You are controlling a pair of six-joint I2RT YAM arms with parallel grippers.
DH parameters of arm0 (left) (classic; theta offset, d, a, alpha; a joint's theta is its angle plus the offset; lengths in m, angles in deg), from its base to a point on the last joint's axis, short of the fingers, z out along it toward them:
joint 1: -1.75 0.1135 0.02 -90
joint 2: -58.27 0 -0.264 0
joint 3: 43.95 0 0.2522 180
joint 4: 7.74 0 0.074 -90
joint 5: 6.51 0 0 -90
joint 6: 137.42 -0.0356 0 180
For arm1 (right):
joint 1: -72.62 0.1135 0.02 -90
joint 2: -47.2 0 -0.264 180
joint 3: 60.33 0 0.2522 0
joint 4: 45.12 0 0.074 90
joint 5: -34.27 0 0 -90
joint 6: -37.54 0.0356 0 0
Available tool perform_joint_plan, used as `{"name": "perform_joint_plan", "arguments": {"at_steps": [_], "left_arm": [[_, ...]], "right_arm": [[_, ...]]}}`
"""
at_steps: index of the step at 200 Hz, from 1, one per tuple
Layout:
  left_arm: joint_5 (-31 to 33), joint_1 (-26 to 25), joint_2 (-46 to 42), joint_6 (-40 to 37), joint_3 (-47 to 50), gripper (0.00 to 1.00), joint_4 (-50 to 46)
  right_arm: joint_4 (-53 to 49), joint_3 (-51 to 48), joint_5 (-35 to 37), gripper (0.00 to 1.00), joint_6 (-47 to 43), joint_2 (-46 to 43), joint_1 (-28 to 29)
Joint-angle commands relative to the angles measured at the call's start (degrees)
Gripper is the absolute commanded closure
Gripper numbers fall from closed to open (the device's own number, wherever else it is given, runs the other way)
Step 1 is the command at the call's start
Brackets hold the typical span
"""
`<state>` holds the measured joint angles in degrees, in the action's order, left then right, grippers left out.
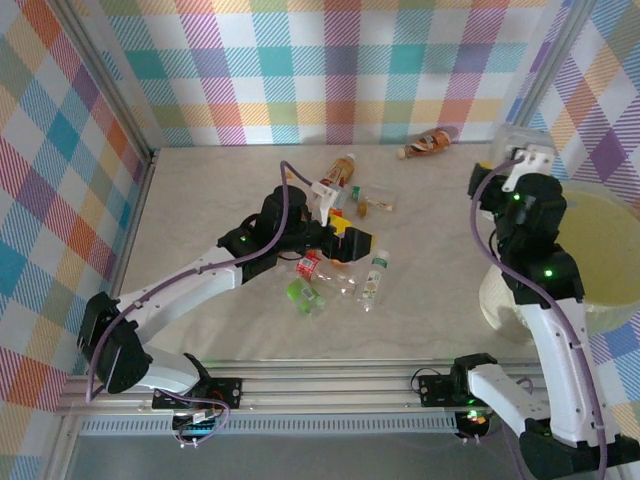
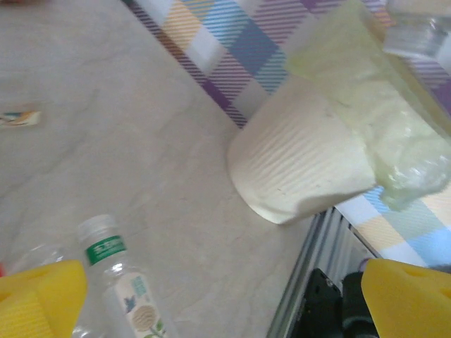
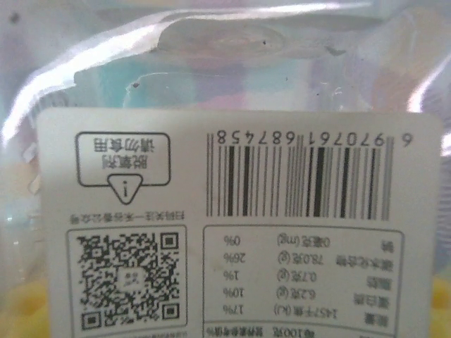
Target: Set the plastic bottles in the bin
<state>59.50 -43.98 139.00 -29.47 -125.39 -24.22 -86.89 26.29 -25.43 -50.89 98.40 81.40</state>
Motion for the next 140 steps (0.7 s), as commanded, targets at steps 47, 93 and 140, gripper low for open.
{"name": "perform_joint_plan", "arguments": {"at_steps": [47,93,140], "left_arm": [[6.07,-1.07,1.47,-0.89,-2.14,0.00,-0.44],[9.09,-1.02,1.09,-0.38,-2.11,0.00,-0.44],[10.74,-1.02,2.13,0.78,-2.45,0.00,-0.23]], "right_arm": [[-17.93,8.76,-10.31,0.36,-0.26,1.98,-20.86],[-25.96,10.27,-15.18,0.31,1.87,5.40,-33.09],[-29.46,6.99,-21.40,0.30,2.63,8.30,-38.81]]}}
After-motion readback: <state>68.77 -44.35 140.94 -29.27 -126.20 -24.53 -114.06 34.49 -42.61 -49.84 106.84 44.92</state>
